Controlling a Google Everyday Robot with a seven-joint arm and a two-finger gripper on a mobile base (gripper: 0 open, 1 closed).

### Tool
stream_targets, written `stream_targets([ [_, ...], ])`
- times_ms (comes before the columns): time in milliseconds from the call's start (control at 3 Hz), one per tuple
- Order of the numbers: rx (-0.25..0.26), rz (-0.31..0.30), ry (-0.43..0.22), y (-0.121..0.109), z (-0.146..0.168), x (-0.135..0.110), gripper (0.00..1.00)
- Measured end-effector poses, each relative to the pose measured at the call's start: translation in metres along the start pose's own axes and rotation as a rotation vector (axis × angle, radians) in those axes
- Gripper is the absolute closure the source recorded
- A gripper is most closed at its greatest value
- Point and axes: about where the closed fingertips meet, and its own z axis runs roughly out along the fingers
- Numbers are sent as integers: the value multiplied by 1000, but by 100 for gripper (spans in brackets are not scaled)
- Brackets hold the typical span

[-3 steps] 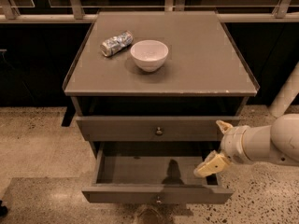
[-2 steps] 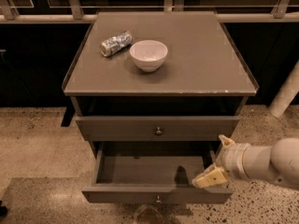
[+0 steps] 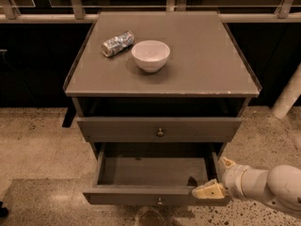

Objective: Close middle drawer

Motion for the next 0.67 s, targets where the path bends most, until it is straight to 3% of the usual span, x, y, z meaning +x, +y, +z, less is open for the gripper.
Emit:
stream_targets([
  [667,0,0,0,0,0,0,59],
])
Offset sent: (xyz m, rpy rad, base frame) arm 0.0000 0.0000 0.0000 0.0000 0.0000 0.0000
